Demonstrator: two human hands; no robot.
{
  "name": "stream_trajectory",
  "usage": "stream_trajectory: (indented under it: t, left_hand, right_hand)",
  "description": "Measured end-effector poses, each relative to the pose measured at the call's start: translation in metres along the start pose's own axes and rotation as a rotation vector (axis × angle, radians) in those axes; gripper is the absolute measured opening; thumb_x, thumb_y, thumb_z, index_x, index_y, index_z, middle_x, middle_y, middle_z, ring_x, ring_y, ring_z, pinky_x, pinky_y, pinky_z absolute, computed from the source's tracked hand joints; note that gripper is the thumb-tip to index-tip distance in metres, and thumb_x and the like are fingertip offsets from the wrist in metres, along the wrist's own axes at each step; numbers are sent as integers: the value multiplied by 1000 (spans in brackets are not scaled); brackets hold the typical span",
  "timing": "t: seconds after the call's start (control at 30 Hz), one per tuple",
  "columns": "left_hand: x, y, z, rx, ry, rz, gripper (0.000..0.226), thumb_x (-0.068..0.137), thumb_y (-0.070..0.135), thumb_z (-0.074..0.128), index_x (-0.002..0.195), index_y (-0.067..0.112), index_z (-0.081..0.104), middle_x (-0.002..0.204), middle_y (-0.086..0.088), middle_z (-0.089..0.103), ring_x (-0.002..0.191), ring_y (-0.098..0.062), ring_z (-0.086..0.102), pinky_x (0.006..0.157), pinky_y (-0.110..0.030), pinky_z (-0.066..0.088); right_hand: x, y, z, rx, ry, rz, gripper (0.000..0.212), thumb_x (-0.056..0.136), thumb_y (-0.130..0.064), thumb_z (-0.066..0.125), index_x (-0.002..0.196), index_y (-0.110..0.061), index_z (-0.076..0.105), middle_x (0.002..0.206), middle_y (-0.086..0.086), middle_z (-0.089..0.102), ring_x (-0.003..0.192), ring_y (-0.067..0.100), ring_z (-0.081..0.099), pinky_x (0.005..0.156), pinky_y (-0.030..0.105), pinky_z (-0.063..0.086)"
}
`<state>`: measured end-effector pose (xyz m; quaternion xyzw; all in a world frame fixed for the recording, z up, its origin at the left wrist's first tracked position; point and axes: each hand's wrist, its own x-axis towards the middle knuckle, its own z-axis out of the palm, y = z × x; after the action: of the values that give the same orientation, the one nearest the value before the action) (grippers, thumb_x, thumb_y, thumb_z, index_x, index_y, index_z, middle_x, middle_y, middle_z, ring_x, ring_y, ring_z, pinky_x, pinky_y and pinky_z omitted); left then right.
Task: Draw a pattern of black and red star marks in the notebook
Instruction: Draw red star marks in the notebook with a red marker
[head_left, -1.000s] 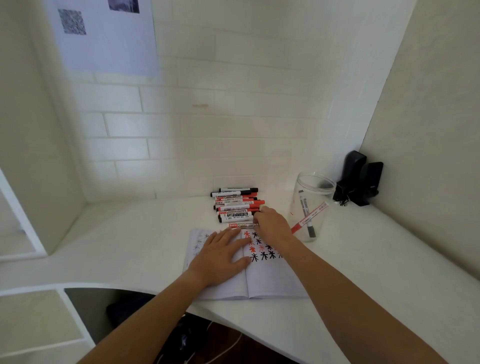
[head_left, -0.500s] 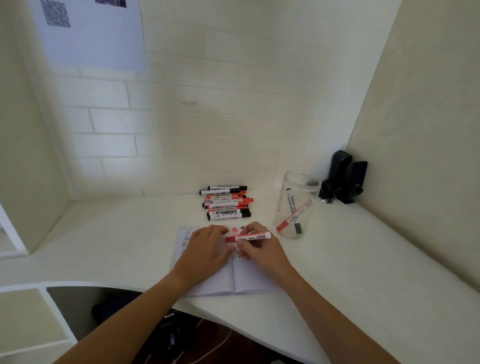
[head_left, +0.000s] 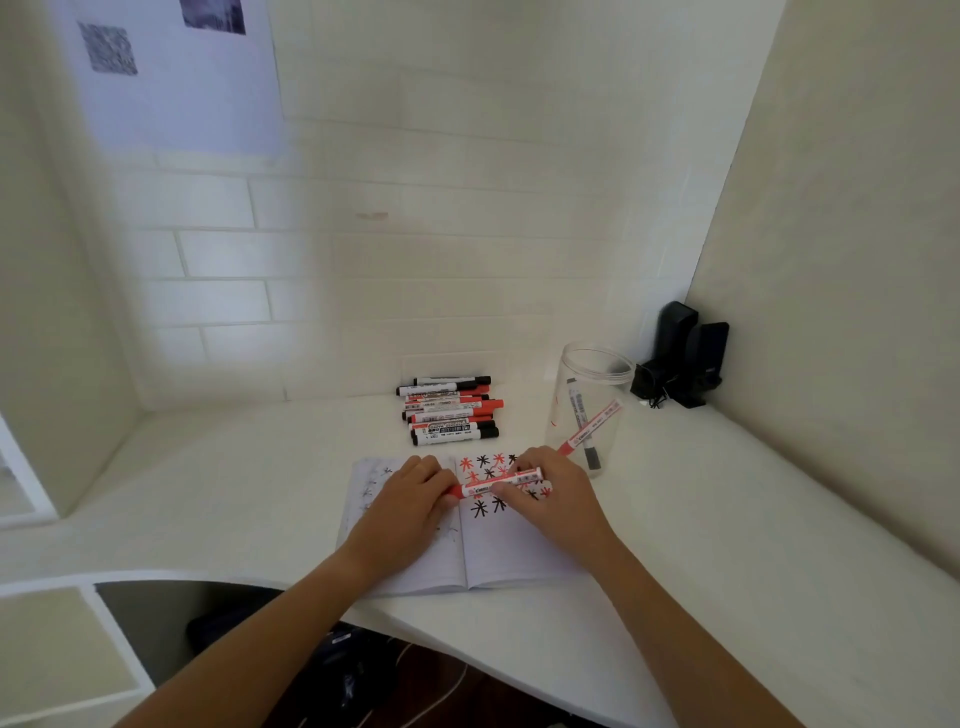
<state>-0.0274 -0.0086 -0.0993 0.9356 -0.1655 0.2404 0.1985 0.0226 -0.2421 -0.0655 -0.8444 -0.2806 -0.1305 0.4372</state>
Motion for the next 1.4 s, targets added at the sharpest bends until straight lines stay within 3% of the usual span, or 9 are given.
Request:
stream_trajectory:
  t: [0.1,0.23,0.37,0.47,0.67,0.8,0.93,1.1,1.4]
  left_hand:
    - [0,2,0,37,36,-11,35,104,46,31,104,23,57,100,11,48,91,-9,39,81,-26,40]
    - [0,4,1,86,59,-54,38,103,44,28,106,23,59,102,9,54,92,-10,42,80,-27,43]
    - [0,4,2,89,32,-24,40,105,46,27,105,25,61,100,9,58,88,-9,47,81,-26,44]
    - [-1,3,4,60,6,56,39,107,47,28,105,25,61,98,9,56,88,-8,47,83,-22,39]
    - [0,1,3,30,24,108,22,106,35,43,101,24,61,94,8,57,86,-9,46,78,-23,38]
    - [0,0,1,47,14,124,10,96,14,55,96,23,60,90,7,57,83,-9,44,76,-20,33]
    - [0,1,0,53,7,118,13,94,20,47,91,21,59,87,6,57,81,-10,44,76,-17,27]
    - [0,-1,1,36,-7,101,12,93,12,57,89,23,56,86,8,55,81,-7,40,73,-20,31]
    - [1,2,0,61,-18,119,12,89,17,46,82,25,49,82,8,52,78,-4,32,71,-18,23]
  right_hand:
    - [5,9,3,-218,28,-211,36,85,-57,69,91,-21,69,89,-11,64,83,11,56,77,26,45]
    - [10,16,5,-429,42,-252,41,87,-61,62,97,-25,79,97,-11,69,90,12,57,85,34,46]
    - [6,10,15,-660,30,-375,35,93,-49,51,105,-25,75,99,-7,68,94,18,59,90,40,49]
    - [-3,-1,37,-620,-94,-456,34,99,-41,43,108,-19,66,99,-1,68,90,19,61,83,37,53]
    - [-11,9,58,-688,64,-434,34,100,-44,43,99,-22,69,77,-8,66,57,8,60,43,20,47]
    - [-13,7,55,-725,112,-452,39,105,-47,36,95,-26,68,67,-9,62,46,9,55,39,20,38]
    - [-13,8,58,-676,96,-428,54,110,-54,18,99,-26,62,65,-7,61,45,14,55,38,25,44]
    - [-14,7,57,-687,78,-405,56,109,-57,15,100,-27,61,64,-7,62,43,13,55,38,26,45]
    - [-16,2,58,-694,79,-394,52,109,-59,16,100,-29,57,52,-7,56,35,9,48,33,24,42]
